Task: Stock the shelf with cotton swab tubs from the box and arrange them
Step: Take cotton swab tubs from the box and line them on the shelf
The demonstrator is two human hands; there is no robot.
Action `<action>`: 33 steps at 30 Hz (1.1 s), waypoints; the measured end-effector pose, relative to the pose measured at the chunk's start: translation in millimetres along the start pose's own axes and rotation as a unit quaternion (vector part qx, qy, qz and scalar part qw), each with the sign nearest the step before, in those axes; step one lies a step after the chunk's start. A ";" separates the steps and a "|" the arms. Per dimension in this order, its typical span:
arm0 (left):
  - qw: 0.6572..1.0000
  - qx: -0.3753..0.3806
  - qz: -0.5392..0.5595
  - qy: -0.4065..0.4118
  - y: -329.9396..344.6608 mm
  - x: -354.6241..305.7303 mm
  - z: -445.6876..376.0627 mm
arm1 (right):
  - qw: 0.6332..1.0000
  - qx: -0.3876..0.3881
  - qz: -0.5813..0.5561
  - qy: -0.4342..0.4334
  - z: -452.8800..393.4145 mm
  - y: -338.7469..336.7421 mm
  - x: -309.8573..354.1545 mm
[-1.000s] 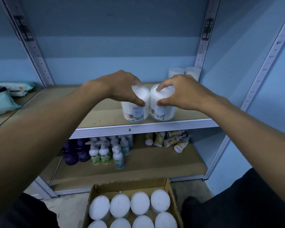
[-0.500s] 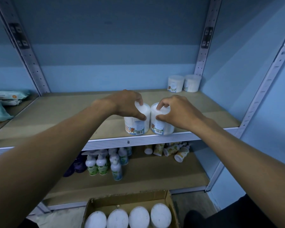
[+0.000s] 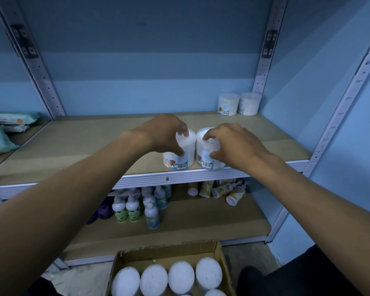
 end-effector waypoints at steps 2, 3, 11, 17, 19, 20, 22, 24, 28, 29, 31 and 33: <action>1.000 -0.012 -0.008 0.009 -0.5 -2.2 0.6 | 1.000 -0.013 0.016 -0.002 1.1 0.3 1.4; 1.000 -0.017 -0.011 0.012 -0.8 -2.8 0.6 | 1.000 -0.022 0.021 -0.001 0.5 -0.4 1.1; 0.999 -0.035 -0.009 0.007 -0.1 3.6 -12.1 | 0.998 -0.048 0.048 0.004 -17.8 5.2 -1.0; 0.999 -0.034 -0.013 -0.007 3.8 13.2 -37.5 | 0.997 -0.047 0.057 0.004 -43.2 15.9 -7.9; 0.999 -0.034 -0.018 -0.012 4.7 17.1 -48.4 | 0.997 -0.047 0.063 0.008 -54.0 20.4 -11.6; 0.999 -0.035 -0.018 -0.014 5.1 19.4 -54.3 | 0.997 -0.047 0.066 0.009 -59.8 22.9 -13.4; 0.999 -0.033 -0.018 -0.017 6.8 24.0 -66.4 | 0.996 -0.048 0.069 0.011 -71.5 28.2 -17.3; 0.999 -0.031 -0.023 -0.019 8.7 29.2 -78.9 | 0.997 -0.050 0.064 0.015 -83.9 33.7 -22.6; 0.999 -0.026 -0.015 -0.030 11.5 41.4 -101.4 | 0.997 -0.048 0.059 0.016 -106.7 44.6 -31.4; 0.999 -0.026 -0.009 -0.037 11.8 44.7 -107.2 | 0.997 -0.049 0.061 0.017 -112.1 47.3 -33.7; 0.998 -0.025 0.001 -0.051 12.7 50.3 -118.8 | 0.996 -0.051 0.066 0.019 -121.8 52.9 -38.8; 0.998 -0.028 0.006 -0.062 12.8 54.4 -129.2 | 0.996 -0.055 0.067 0.022 -130.8 57.9 -43.5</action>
Point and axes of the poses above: each hand's wrist, its own z-axis away from the middle knuckle, its own y-axis out of the palm, x = y × z, the point moved 10 cm from there along -z, towards the middle knuckle, and after that the axes turned 11 degrees about z, right-handed, at the moved point
